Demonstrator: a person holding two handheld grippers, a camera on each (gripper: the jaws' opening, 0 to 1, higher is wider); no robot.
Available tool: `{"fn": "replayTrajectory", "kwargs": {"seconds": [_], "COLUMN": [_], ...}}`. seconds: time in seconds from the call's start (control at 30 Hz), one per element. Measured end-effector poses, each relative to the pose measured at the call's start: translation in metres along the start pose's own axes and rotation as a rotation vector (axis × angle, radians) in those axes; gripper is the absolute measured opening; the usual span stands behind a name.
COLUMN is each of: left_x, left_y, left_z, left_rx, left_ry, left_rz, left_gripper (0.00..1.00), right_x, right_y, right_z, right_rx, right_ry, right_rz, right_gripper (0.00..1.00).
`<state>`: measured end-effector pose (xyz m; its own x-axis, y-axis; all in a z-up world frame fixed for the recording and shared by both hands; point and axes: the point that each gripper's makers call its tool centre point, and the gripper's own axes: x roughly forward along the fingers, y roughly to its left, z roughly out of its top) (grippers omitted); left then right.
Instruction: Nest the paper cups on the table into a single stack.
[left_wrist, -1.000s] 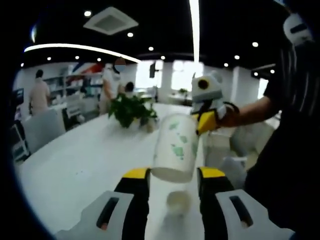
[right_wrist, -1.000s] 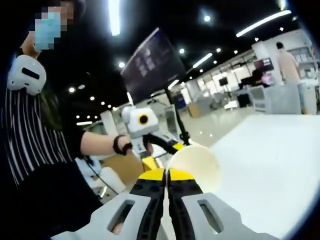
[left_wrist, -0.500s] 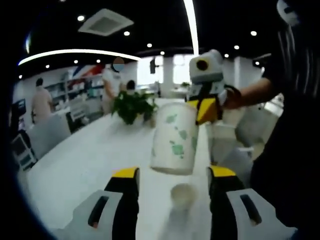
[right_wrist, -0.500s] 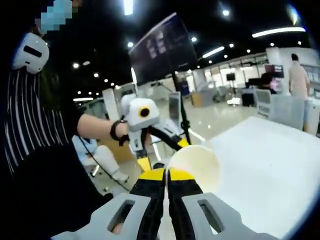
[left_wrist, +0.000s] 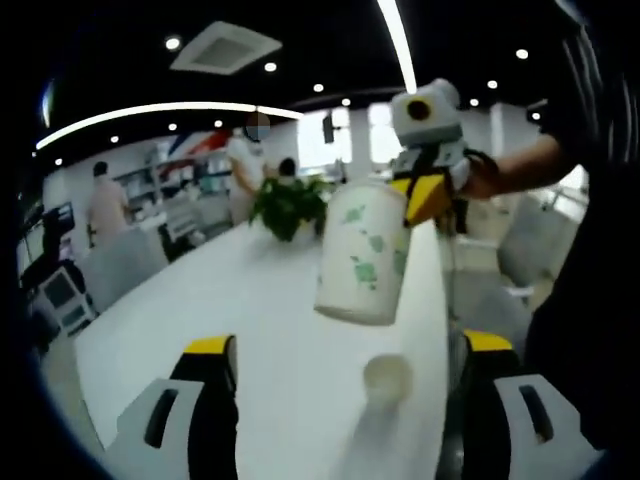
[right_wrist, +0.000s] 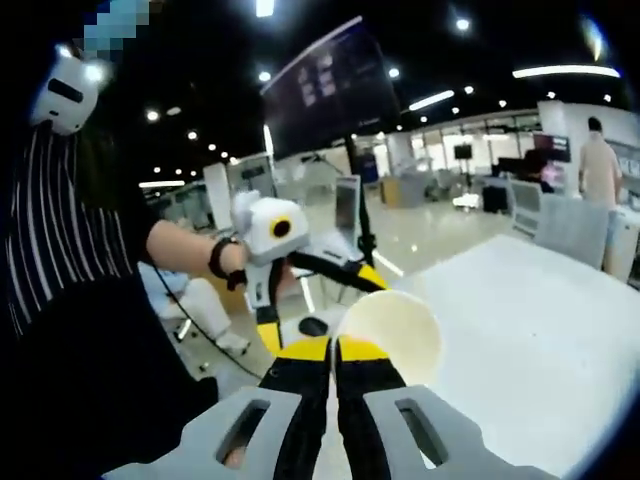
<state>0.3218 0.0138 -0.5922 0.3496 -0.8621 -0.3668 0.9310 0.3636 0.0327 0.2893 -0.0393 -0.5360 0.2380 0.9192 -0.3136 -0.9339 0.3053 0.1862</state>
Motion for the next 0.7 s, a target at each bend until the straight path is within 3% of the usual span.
{"fn": "replayTrajectory", "kwargs": {"seconds": [0.13, 0.2, 0.37, 0.7], "left_x": [-0.004, -0.007, -0.01, -0.017], "left_y": [0.006, 0.015, 0.012, 0.007], "left_z": [-0.008, -0.009, -0.015, -0.038], "left_rx": [-0.052, -0.026, -0.05, -0.06], "left_ry": [0.0, -0.011, -0.004, 0.032], "left_rz": [0.037, 0.09, 0.084, 0.092], "left_gripper": [0.99, 0.99, 0.99, 0.99], "right_x": [-0.001, -0.002, -0.003, -0.008], "right_y": [-0.001, -0.003, -0.006, -0.014], "right_z": [-0.003, -0.006, -0.008, -0.016], "right_rx": [-0.002, -0.001, -0.012, -0.128], "right_ry": [0.013, 0.021, 0.039, 0.168], "right_rz": [-0.002, -0.006, -0.006, -0.015], "right_gripper": [0.0, 0.0, 0.0, 0.0]}}
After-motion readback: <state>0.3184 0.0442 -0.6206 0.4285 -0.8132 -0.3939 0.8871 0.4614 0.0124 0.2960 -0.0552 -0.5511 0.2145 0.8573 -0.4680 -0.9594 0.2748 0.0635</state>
